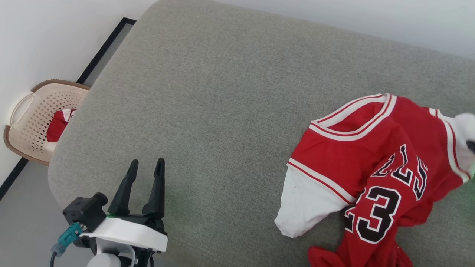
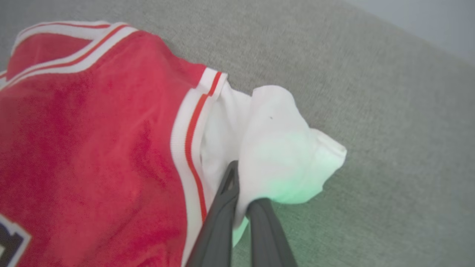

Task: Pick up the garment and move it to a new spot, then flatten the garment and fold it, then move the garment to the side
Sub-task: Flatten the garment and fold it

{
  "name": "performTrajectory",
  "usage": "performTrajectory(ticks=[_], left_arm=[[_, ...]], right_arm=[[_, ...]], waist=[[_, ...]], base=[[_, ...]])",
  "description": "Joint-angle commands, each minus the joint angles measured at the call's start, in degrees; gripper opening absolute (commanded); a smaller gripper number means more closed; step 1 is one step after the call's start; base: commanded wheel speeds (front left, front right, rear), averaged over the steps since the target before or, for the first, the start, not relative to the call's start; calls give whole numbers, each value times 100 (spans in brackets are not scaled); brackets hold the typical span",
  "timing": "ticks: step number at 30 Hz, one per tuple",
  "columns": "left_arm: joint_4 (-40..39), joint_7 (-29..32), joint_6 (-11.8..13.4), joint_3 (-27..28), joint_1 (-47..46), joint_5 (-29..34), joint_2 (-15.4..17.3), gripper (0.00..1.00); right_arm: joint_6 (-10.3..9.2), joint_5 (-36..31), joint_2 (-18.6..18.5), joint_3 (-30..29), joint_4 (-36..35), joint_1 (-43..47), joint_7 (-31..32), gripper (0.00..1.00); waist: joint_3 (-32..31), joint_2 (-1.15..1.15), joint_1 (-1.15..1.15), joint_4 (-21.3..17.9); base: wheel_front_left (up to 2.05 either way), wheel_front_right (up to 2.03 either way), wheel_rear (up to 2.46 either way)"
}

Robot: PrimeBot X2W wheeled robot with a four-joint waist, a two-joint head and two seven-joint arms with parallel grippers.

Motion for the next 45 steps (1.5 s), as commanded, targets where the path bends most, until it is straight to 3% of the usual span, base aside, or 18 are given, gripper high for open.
performTrajectory(ticks=[1,10,11,13,20,28,33,39,45], left_arm=[[-9,-31,-17,-19,-57,25,9,100],[134,-31,-17,-220,-332,2,147,100],[147,-30,-18,-276,-360,-46,168,100],[176,-31,-17,-384,-425,-178,261,100],[142,588,-17,-1135,-884,-1192,845,100],[-77,1602,-17,-1638,-1416,-1625,1396,100],[-81,2298,-9,-1854,-1600,-1816,1534,100],[9,3121,194,-2084,-1613,-1960,1606,100],[150,3899,645,-2241,-1440,-2134,1654,100]], right_arm=[[-4,-47,157,-197,120,146,48,0],[-9,-497,808,-818,972,607,222,0],[-9,-552,839,-824,991,589,179,18],[-9,-595,927,-811,928,532,134,100],[-6,-670,991,-890,262,400,-114,100],[-5,-861,1272,-1098,-761,626,-534,100],[-4,-1247,1626,-1312,-1563,952,-1039,100],[-3,-1834,2180,-1678,-2347,1372,-1709,100],[-3,-2381,2788,-2003,-2936,1669,-2310,100]], waist=[[23,0,0,-12],[73,0,0,-74],[68,0,0,-102],[34,0,0,-174],[-170,0,0,-555],[-334,0,0,-1180],[-399,0,0,-1693],[-391,0,0,-2230],[-348,0,0,-2659]], base=[[0,0,0],[0,0,0],[0,0,0],[0,0,0],[0,0,0],[0,0,0],[0,0,0],[0,0,0],[0,0,0]])
